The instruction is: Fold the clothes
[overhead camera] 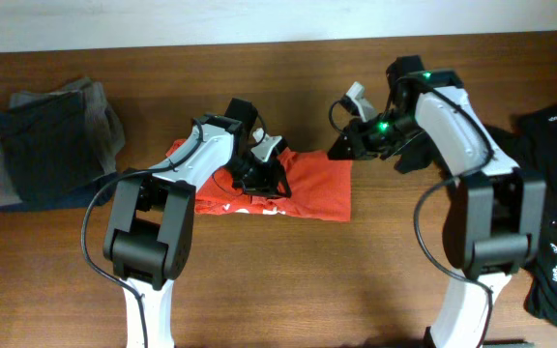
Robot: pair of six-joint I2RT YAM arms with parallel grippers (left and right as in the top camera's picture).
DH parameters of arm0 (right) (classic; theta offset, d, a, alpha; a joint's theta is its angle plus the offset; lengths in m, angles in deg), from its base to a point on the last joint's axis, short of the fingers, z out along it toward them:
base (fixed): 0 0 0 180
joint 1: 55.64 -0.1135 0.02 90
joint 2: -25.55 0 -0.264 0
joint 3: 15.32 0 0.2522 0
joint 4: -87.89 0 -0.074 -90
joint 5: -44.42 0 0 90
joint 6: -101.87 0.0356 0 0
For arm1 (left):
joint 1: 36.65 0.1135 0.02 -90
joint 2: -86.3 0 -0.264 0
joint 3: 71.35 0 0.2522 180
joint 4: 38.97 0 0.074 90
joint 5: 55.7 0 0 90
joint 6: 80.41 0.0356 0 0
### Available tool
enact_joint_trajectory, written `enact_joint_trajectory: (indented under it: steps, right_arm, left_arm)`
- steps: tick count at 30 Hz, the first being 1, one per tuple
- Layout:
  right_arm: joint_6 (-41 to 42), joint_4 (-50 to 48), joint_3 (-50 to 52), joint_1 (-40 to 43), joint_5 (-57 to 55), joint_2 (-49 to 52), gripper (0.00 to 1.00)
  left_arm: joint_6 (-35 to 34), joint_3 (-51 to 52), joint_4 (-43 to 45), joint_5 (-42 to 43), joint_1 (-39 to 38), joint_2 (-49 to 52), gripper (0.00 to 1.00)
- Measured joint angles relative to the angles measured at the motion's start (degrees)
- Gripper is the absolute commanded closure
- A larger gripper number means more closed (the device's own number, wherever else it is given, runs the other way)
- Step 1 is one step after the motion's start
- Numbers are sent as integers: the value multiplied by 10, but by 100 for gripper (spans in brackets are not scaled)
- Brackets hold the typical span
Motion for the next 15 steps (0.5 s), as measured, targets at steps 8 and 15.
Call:
enact_joint_trajectory:
  steps: [8,15]
  right_arm:
    - [-27,-52,1,-5,53,106,85]
    - [36,-123,1,-6,-18,143,87]
  left_arm:
    - [0,0,-4,0,0,0,57]
    - [0,0,-17,-1,0,0,57]
